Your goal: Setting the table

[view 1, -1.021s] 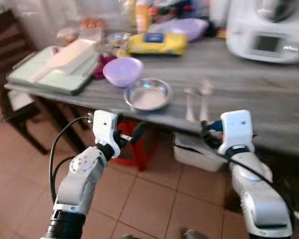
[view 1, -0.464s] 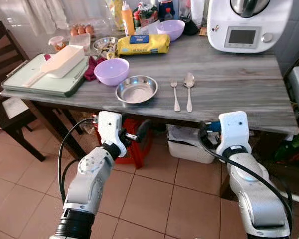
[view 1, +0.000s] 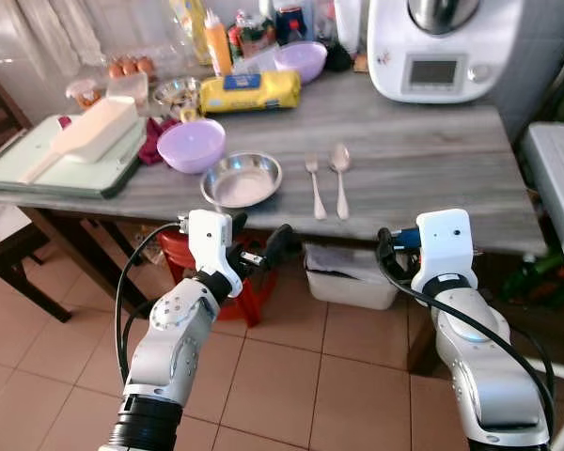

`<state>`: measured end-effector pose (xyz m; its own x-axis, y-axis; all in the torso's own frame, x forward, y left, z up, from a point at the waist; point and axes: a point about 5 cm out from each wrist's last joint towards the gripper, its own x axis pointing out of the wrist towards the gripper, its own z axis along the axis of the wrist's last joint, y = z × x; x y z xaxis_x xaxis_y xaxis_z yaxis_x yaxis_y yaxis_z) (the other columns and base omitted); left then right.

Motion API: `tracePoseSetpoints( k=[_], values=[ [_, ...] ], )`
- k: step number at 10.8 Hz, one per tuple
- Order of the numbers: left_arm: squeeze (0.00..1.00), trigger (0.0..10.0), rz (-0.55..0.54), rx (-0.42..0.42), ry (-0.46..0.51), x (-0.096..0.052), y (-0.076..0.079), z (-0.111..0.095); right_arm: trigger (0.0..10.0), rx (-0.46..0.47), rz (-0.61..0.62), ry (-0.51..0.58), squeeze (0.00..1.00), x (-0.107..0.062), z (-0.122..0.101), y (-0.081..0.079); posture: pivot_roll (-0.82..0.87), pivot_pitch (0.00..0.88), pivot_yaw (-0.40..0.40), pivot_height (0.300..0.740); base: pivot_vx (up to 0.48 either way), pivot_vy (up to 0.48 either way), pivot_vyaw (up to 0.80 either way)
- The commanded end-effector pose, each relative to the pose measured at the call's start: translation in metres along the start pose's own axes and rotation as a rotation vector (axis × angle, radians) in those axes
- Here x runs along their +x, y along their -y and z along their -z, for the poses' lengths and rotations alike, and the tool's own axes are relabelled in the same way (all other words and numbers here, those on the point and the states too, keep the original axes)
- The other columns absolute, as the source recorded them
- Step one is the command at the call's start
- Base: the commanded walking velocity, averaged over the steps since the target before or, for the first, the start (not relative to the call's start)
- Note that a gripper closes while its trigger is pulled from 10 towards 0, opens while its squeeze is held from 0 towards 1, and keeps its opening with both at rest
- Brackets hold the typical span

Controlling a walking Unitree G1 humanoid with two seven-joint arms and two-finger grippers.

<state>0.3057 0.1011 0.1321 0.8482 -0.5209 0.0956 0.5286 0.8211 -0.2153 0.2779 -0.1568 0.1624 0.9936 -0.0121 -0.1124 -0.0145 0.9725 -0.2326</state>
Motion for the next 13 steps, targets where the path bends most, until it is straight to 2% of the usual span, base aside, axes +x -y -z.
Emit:
tracePoseSetpoints(
  k=[1, 10, 12, 13],
  values=[
    [0.00, 10.0, 0.002, 0.013, 0.007, -0.002, -0.003, -0.002, 10.0, 0.003, -0.017, 0.011, 0.00, -0.001, -0.002, -0.006, -0.14, 0.100, 0.139, 0.740, 0.341, 0.000, 0.00],
    [0.00, 10.0, 0.021, 0.014, -0.002, -0.004, -0.003, -0.002, 10.0, -0.015, -0.030, 0.021, 0.00, -0.001, -0.001, -0.010, -0.13, 0.103, 0.141, 0.740, 0.353, 0.000, 0.00],
    [0.00, 10.0, 0.057, 0.090, -0.020, -0.019, -0.006, -0.001, 10.0, -0.039, -0.026, 0.024, 0.00, 0.001, -0.004, -0.008, -0.13, 0.102, 0.138, 0.740, 0.000, 0.000, 0.00],
    [0.00, 10.0, 0.061, 0.094, -0.040, -0.027, -0.011, 0.000, 10.0, -0.046, -0.031, 0.023, 0.00, 0.002, -0.004, -0.008, -0.13, 0.103, 0.138, 0.740, 0.000, 0.000, 0.00]
  ],
)
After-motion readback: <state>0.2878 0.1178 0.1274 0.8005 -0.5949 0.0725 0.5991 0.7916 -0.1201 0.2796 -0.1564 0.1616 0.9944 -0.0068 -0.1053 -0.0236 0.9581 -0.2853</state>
